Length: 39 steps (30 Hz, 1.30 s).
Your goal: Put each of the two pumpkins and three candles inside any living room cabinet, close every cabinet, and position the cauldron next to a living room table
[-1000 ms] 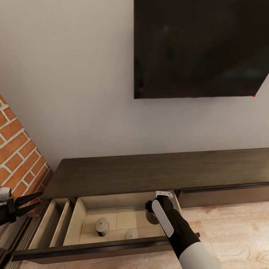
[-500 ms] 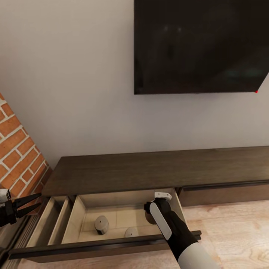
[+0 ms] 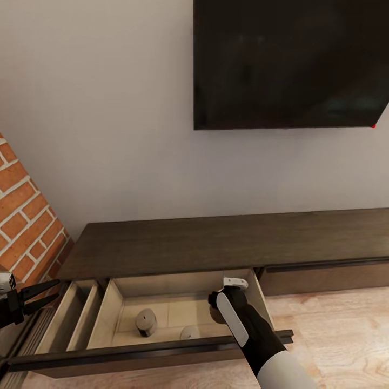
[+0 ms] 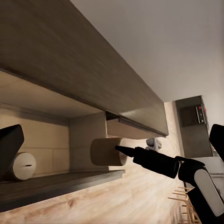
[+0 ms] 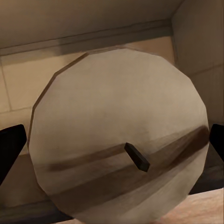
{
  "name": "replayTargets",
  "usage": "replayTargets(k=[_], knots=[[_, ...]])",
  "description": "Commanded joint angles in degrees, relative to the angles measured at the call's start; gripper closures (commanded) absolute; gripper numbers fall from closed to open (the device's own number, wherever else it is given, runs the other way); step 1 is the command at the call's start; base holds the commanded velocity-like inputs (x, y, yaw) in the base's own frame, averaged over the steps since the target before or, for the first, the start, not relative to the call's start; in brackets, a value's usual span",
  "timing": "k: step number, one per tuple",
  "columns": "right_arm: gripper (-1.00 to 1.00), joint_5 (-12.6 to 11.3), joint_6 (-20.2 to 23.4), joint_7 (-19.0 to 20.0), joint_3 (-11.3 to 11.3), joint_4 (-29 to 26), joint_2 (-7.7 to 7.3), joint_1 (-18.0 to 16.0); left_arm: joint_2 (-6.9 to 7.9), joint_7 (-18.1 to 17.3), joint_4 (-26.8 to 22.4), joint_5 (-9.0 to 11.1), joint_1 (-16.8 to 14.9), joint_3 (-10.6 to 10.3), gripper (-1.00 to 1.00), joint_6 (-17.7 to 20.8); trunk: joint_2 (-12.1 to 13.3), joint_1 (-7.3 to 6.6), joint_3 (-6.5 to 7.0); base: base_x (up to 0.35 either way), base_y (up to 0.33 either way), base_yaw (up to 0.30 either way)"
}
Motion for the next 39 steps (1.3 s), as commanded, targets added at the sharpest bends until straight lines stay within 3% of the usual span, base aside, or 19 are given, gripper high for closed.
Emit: replayTargets(k=[1,16,31,39], knots=[[1.00,-0.48,0.07,-0.57,0.09,-0.05,0.00,-0.05,0.00,-0.31,0.02,-0.18,-0.04,0.02,-1.00,0.22,-0.44,0.22,-0.23,0.000,0.000,0.000],[1.00,-0.36,-2.57,-0.57,0.09,0.28,0.00,-0.05,-0.07,-0.37,-0.33,-0.17,-0.04,0.00,-1.00,0.22,-6.45,3.51,-2.92,0.000,0.000,0.000],[1.00,-0.35,-2.75,-0.57,0.00,0.39,0.00,-0.05,-0.33,-0.40,-1.12,-0.27,0.14,-0.09,-1.00,0.22,-6.45,3.51,-2.92,0.005,-0.046,0.000],[1.00,-0.35,-2.75,-0.57,0.00,0.39,0.00,-0.05,-0.47,-0.26,-1.13,-0.34,0.13,-0.09,-1.00,0.22,-6.45,3.51,-2.92,0.175,-0.105,0.000]])
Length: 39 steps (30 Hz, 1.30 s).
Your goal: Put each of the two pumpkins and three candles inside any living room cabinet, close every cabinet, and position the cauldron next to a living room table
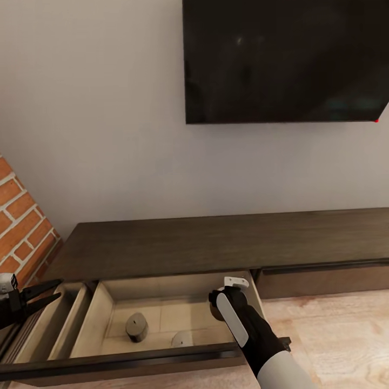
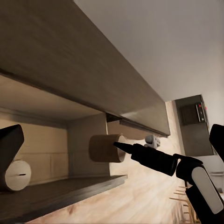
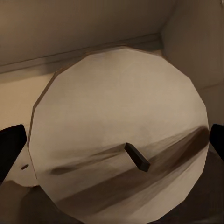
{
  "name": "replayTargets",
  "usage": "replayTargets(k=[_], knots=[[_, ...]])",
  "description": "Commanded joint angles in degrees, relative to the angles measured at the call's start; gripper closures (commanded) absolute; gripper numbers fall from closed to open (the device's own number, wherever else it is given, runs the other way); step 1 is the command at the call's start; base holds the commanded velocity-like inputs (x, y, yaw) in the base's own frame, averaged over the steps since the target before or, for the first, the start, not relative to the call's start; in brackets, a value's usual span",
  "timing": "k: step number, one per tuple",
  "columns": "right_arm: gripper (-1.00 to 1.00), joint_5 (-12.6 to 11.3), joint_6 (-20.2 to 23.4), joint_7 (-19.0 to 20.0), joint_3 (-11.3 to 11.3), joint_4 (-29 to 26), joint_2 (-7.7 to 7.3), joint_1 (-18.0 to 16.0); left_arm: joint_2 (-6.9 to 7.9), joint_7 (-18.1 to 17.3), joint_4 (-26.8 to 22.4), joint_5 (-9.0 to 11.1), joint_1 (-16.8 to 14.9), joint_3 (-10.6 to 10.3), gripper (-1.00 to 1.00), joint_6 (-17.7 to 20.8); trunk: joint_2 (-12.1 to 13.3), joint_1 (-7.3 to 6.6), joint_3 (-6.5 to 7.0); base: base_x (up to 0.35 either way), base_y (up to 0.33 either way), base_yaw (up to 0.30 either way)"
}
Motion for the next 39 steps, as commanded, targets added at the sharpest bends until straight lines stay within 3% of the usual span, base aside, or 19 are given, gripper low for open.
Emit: replayTargets(k=[1,14,39], knots=[[1.00,-0.48,0.08,-0.56,0.08,-0.05,0.00,-0.04,-0.03,-0.29,0.01,-0.21,-0.04,0.04,-1.00,0.21,-0.02,0.02,-0.05,0.267,-0.013,0.000],[1.00,-0.55,0.29,-0.56,0.17,-0.05,0.00,-0.04,-0.05,-0.27,0.08,-0.22,-0.03,0.04,-1.00,0.21,-0.02,0.02,-0.05,0.079,-0.001,0.000],[1.00,-0.57,0.35,-0.55,0.17,0.04,0.00,-0.13,0.05,-0.36,0.06,-0.13,-0.04,0.13,-1.00,0.21,-10.05,5.51,-4.54,0.000,0.000,0.000]])
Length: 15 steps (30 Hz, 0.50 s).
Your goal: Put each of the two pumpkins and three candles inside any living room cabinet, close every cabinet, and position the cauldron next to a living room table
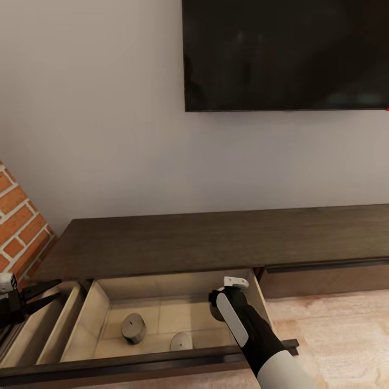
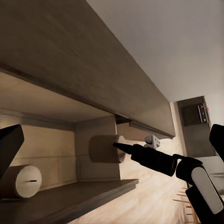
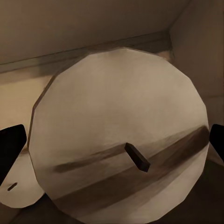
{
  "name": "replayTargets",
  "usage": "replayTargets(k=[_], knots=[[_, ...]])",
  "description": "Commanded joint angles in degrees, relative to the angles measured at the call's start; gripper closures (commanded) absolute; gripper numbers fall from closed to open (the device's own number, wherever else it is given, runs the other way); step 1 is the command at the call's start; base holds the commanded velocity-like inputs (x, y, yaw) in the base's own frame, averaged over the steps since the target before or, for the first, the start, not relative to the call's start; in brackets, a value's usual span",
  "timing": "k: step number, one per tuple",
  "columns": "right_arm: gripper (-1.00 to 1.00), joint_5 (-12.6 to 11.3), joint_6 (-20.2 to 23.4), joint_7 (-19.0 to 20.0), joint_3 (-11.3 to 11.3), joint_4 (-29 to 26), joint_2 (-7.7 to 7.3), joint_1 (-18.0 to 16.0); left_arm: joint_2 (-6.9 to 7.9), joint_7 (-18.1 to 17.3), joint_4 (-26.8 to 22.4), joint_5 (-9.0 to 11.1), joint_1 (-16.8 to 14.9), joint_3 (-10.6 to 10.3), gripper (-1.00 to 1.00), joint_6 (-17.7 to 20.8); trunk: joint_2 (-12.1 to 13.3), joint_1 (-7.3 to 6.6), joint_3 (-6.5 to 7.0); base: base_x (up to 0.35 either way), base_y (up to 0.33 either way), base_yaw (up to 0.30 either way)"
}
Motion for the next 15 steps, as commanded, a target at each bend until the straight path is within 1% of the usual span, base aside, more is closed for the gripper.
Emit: replayTargets(k=[1,15], knots=[[1.00,-0.48,0.06,-0.55,0.09,-0.05,0.00,-0.05,0.00,-0.31,0.02,-0.18,-0.04,0.04,-1.00,0.22,-0.44,0.22,-0.23,0.000,0.000,0.000],[1.00,-0.48,0.06,-0.53,0.09,-0.05,0.00,-0.05,0.00,-0.31,0.00,-0.18,-0.04,-0.01,-1.00,0.22,-6.05,3.29,-2.75,0.000,0.000,0.000]])
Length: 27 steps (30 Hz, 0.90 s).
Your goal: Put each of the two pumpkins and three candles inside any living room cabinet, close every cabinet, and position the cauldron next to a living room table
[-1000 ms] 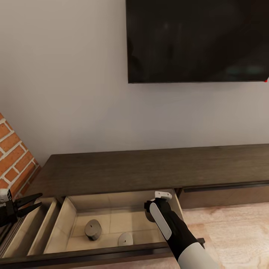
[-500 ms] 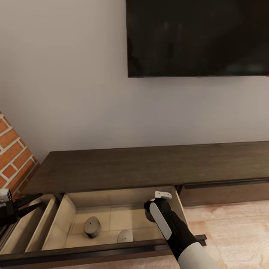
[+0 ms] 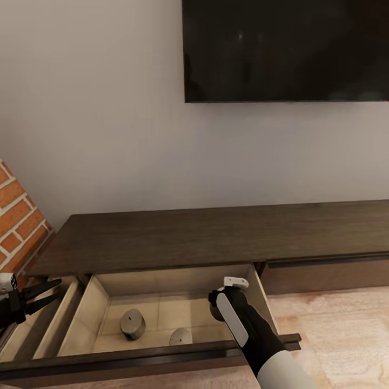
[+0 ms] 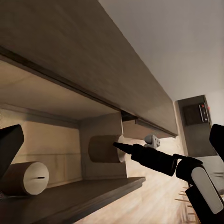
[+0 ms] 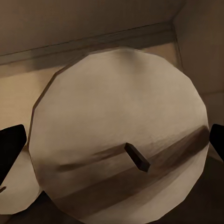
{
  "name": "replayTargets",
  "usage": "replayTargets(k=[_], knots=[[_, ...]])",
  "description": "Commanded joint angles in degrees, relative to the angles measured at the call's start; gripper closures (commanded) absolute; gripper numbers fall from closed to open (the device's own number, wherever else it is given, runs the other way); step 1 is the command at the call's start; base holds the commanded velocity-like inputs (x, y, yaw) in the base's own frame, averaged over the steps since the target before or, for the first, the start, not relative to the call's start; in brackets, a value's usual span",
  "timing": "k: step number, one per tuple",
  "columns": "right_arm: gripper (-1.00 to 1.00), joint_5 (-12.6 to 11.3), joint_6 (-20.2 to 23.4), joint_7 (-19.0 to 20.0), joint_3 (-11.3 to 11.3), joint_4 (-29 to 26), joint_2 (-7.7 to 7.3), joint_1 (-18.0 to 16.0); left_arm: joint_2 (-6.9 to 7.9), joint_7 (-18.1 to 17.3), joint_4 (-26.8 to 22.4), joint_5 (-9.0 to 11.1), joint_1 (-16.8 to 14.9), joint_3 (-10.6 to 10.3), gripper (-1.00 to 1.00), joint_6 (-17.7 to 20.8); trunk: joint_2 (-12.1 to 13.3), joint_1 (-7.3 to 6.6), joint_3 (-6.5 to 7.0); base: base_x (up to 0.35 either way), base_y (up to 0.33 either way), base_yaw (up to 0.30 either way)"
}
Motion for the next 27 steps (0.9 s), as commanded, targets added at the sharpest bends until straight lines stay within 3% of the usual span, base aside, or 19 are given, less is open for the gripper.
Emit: replayTargets(k=[1,27], knots=[[1.00,-0.47,0.06,-0.55,0.09,-0.05,0.00,-0.05,0.00,-0.31,0.01,-0.18,-0.04,0.04,-1.00,0.22,-0.44,0.21,-0.23,0.000,0.000,0.000],[1.00,-0.47,0.15,-0.55,0.09,0.65,0.00,-0.05,-0.08,-0.31,0.01,-0.17,-0.05,0.04,-1.00,0.22,-10.06,5.49,-4.54,0.000,0.000,0.000]])
